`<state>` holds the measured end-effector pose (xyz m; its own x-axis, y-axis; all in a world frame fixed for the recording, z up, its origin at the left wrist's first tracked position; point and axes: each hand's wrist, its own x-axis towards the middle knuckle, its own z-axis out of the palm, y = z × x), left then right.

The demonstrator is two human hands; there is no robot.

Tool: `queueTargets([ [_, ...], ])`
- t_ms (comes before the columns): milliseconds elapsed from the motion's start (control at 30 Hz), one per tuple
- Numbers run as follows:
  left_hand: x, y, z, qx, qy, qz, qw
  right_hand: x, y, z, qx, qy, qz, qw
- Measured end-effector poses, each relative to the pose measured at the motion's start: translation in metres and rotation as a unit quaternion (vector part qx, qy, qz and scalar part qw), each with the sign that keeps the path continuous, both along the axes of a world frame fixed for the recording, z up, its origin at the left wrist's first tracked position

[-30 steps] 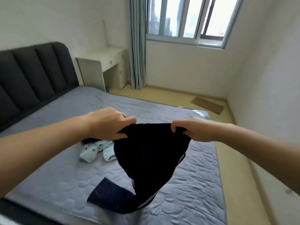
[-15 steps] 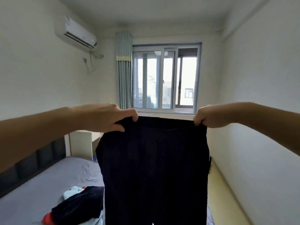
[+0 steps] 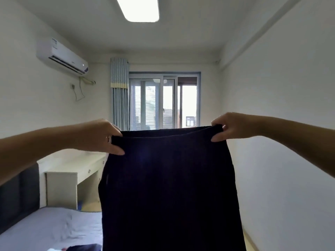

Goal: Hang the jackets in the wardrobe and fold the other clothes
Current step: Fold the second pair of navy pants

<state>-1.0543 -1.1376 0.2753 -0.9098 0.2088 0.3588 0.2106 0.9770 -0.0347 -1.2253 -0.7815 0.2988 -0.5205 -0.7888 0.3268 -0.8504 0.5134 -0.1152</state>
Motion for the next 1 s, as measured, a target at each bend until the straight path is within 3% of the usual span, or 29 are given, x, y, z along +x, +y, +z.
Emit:
queueTargets([
  [133, -0.012, -0.014, 0.007, 0.153, 0.128, -0.006, 0.980, -0.001, 0.004, 0.005, -0.154, -0.183, 0.073, 0.968],
  [300, -0.034, -0.019, -0.018, 0.424, 0.002, -0.045, 0.904, -0.015, -0.004, -0.029, -0.235, -0.329, 0.008, 0.914],
  [400, -0.048, -0.011, -0.056, 0.547, 0.009, -0.005, 0.837, -0.016, -0.016, -0.073, -0.297, -0.375, -0.041, 0.877],
  [600, -0.054, 0.034, -0.161, 0.654, 0.082, 0.042, 0.751, 0.017, -0.049, -0.184, -0.469, -0.341, -0.110, 0.808],
  [767, -0.042, 0.090, -0.215, 0.641, 0.101, 0.042, 0.760, 0.056, -0.082, -0.239, -0.472, -0.266, -0.129, 0.830],
  [1000, -0.027, 0.124, -0.255, 0.610, 0.127, 0.069, 0.779, 0.086, -0.102, -0.275, -0.369, -0.213, -0.125, 0.896],
])
